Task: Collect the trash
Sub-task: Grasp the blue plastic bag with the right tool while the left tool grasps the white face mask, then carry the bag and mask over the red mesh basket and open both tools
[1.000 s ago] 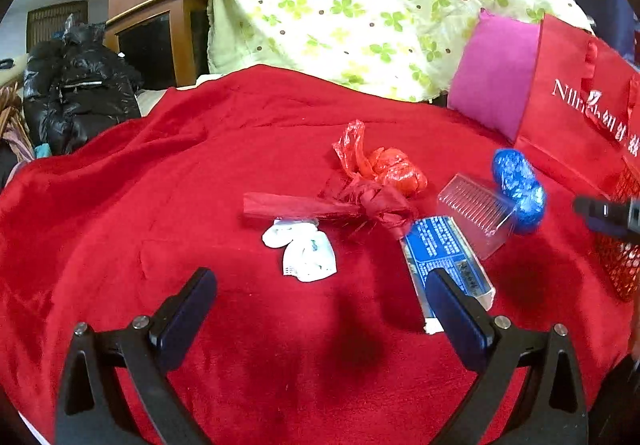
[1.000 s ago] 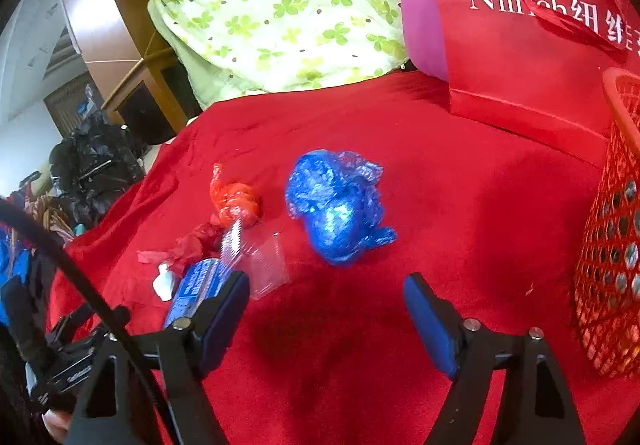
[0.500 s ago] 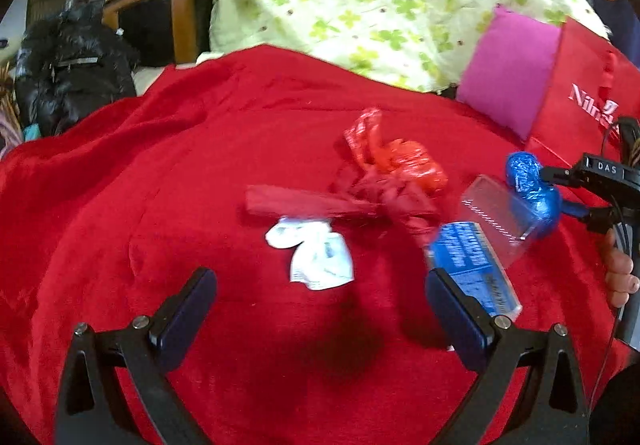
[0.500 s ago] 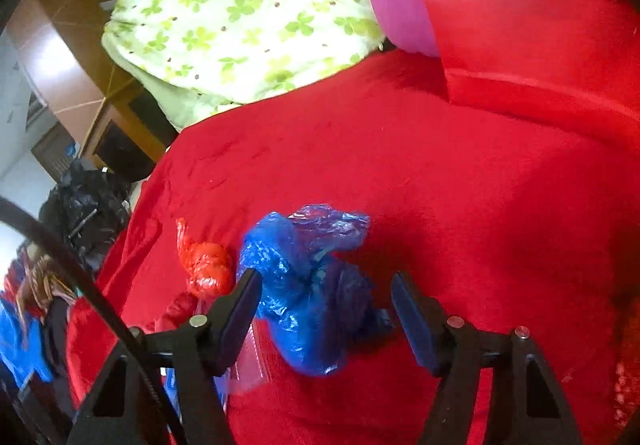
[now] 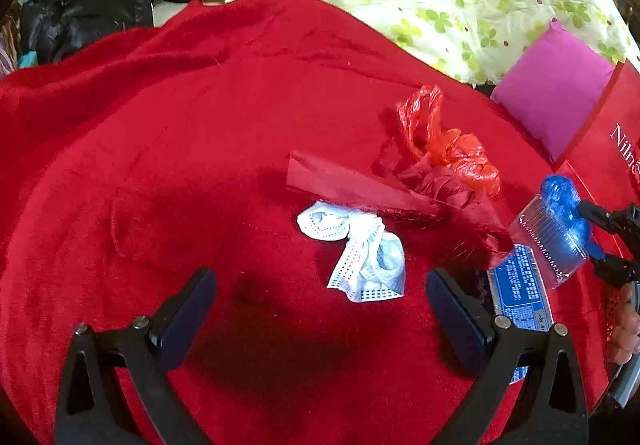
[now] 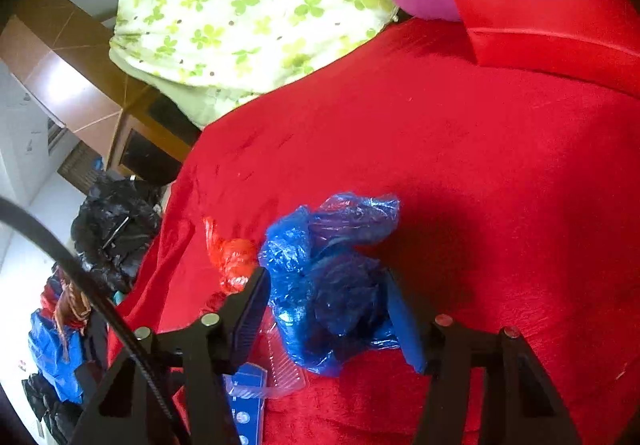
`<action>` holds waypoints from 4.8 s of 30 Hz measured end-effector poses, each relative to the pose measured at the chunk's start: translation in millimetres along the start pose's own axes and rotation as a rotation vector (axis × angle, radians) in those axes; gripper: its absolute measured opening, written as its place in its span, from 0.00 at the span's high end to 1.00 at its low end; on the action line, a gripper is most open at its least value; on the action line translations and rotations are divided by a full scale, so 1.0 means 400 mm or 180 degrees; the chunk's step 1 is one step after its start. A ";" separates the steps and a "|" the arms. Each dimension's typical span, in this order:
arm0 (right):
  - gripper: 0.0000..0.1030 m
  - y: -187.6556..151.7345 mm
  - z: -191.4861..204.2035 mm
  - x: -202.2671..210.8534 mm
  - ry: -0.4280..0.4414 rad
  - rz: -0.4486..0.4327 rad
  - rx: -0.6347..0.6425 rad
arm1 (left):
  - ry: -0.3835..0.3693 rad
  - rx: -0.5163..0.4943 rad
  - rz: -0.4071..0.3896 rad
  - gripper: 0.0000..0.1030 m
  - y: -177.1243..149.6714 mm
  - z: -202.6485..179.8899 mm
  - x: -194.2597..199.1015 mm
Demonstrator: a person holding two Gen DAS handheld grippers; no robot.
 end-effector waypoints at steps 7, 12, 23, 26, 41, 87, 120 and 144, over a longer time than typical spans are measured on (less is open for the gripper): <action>0.39 -0.002 0.002 -0.017 0.0118 0.0025 -0.0128 | -0.0156 0.0090 0.0096 0.18 -0.003 -0.002 -0.014; 0.39 -0.002 0.009 -0.023 0.0212 0.0006 -0.0188 | -0.0328 0.0049 0.0161 0.38 -0.008 -0.022 -0.017; 0.31 -0.024 0.031 -0.054 0.0054 0.0094 0.0030 | -0.0445 0.0086 0.0198 0.60 -0.007 -0.021 -0.023; 0.31 -0.033 0.023 -0.069 -0.0081 0.0134 0.0097 | -0.0440 0.0091 0.0197 0.63 -0.006 -0.018 -0.025; 0.48 -0.038 0.044 -0.034 -0.0210 -0.0008 0.0312 | -0.0522 0.0180 0.0206 0.83 -0.012 0.000 -0.025; 0.48 -0.137 0.175 0.727 0.0268 -0.1381 0.0813 | -0.0317 -0.1457 -0.1135 0.89 0.027 -0.484 0.582; 0.46 -0.059 -0.237 1.039 -0.0355 -0.2114 -0.0147 | -0.1375 -0.2605 -0.0756 0.89 -0.128 -1.082 0.541; 0.34 -0.038 -0.276 0.957 -0.0236 -0.1947 -0.0483 | -0.1706 -0.1773 -0.0102 0.52 -0.101 -0.844 0.403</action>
Point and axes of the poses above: each gripper's, at about its wrist camera, not at the fingertips, and x roughly against the way its jaws point, z to its left, y to its top, the point moved 6 cm from there along -x, roughly the way its jaws point, and after that the axes turned 5 degrees about -z, right-handed, at the moved point
